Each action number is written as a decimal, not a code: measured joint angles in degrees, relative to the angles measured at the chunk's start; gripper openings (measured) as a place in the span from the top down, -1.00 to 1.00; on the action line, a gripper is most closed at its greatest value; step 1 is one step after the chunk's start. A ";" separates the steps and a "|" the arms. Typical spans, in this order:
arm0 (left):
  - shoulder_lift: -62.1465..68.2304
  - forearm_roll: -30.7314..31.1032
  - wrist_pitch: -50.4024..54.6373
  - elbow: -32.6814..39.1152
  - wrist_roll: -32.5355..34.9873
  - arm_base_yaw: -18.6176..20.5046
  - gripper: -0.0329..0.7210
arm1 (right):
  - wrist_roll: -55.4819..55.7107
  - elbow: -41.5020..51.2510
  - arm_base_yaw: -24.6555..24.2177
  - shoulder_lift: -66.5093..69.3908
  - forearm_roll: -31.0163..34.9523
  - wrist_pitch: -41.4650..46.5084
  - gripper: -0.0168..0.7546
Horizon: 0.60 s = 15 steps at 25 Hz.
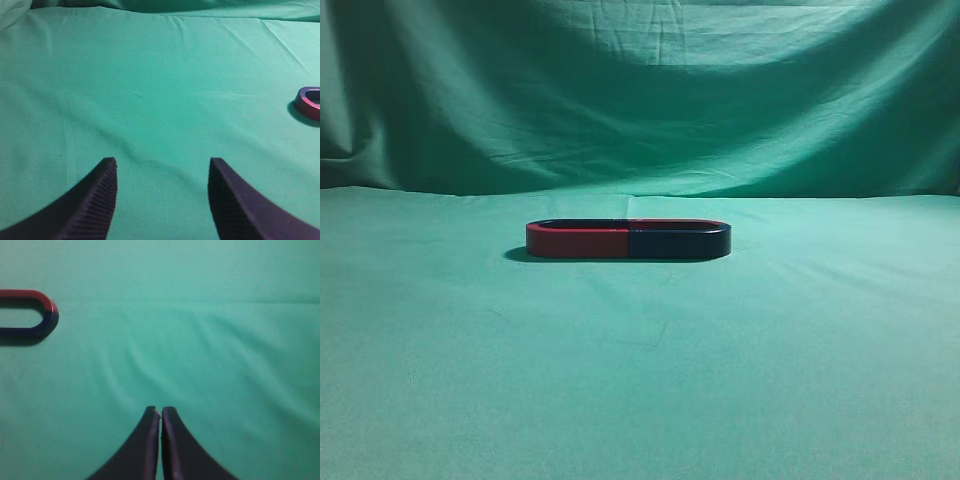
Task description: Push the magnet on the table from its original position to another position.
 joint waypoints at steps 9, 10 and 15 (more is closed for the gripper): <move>0.00 0.00 0.00 0.00 0.00 0.00 -0.07 | 0.90 17.77 1.58 -22.89 1.54 -8.54 0.96; 0.00 0.00 0.00 0.00 0.00 0.00 -0.07 | 0.90 18.49 1.70 -24.69 1.66 -8.66 0.96; 0.00 0.00 0.00 0.00 0.00 0.00 -0.07 | -4.15 20.16 1.70 -31.54 2.56 -9.25 0.96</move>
